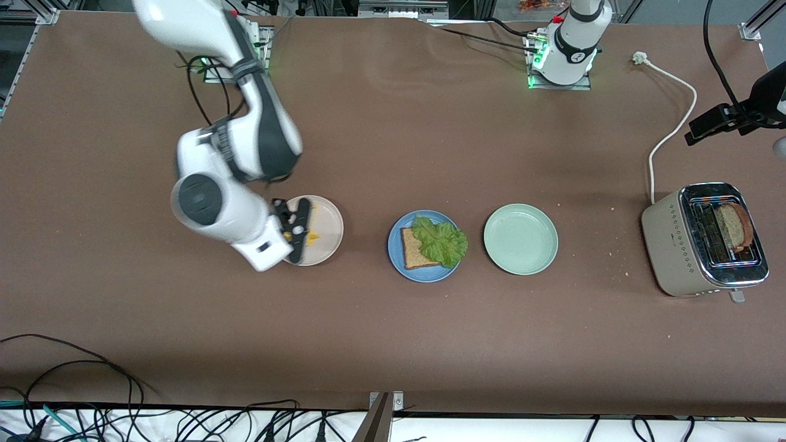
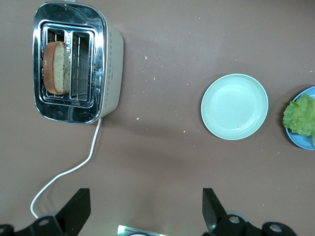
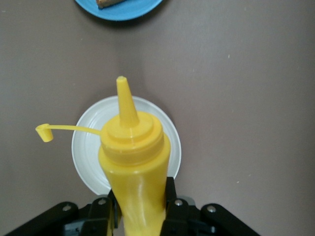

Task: Make sandwich in blue plate with both arms
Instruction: 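Lift the mustard bottle with the right gripper toward the blue plate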

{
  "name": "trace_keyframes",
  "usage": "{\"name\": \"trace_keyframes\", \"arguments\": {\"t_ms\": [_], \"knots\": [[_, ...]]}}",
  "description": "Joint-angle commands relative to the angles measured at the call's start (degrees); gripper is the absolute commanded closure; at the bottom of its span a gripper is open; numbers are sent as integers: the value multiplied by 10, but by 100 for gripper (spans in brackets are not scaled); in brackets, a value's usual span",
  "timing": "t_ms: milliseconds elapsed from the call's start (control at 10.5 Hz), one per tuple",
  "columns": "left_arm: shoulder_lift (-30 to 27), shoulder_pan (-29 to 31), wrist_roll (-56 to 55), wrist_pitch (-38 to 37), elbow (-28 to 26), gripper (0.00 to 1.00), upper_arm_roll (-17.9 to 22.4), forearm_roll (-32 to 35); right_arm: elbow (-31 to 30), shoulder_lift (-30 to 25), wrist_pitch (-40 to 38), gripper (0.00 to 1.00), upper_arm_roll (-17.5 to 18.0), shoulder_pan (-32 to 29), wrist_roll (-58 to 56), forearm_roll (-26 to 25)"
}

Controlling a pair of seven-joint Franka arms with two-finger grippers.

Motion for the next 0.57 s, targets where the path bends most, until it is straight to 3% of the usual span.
{"name": "trace_keyframes", "arguments": {"t_ms": [0, 285, 475], "knots": [[6, 3, 3, -10, 15, 0, -1, -12, 20, 26, 25, 64, -8, 88, 111, -110], [6, 3, 3, -10, 15, 0, -1, -12, 20, 47, 27, 64, -7, 176, 198, -246], [6, 3, 3, -10, 15, 0, -1, -12, 20, 68, 36, 63, -8, 203, 223, -273]]}}
